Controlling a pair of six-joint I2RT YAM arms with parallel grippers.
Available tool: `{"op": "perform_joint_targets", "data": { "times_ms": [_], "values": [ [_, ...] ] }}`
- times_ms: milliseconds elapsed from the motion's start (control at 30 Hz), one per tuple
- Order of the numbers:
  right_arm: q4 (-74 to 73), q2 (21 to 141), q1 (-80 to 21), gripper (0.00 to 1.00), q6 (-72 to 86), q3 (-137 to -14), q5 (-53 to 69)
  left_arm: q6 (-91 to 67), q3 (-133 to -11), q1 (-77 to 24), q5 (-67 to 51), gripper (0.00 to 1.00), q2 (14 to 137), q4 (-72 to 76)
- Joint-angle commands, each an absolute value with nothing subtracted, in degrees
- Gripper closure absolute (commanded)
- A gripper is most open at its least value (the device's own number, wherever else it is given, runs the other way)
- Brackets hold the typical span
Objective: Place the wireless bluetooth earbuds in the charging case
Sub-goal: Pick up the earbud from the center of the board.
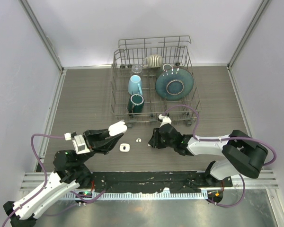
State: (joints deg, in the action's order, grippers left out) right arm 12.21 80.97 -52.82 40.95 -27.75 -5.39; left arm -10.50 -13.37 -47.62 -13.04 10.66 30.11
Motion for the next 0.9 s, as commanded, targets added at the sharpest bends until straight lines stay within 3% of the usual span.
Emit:
{"op": "perform_joint_targets", "data": {
  "times_ms": [0, 167, 400, 667, 867],
  "values": [
    [11.95, 82.0, -52.91, 0.67, 40.96, -27.95, -5.45, -11.16, -13.62, -47.64, -12.39, 1.0, 10.37, 31.55],
    [12.3, 81.21, -52.91, 0.72, 40.87, -27.69, -5.27, -11.08, -13.71, -47.55, -12.39, 1.0, 10.46, 31.38],
    [13.1, 78.84, -52.91, 0.96, 40.61, -26.98, -3.25, -11.25, -13.62, -47.64, -12.3, 1.0, 10.37, 31.29],
    [14.32, 75.85, -52.91, 0.99, 38.41, -26.46, 1.21, -11.51, -13.54, -47.64, -12.22, 1.0, 10.99, 31.64],
    [15.47, 66.46, -53.09, 0.99, 33.93, -27.86, 7.29, -11.51, -13.8, -47.55, -12.31, 1.0, 11.51, 31.55]
  ]
}}
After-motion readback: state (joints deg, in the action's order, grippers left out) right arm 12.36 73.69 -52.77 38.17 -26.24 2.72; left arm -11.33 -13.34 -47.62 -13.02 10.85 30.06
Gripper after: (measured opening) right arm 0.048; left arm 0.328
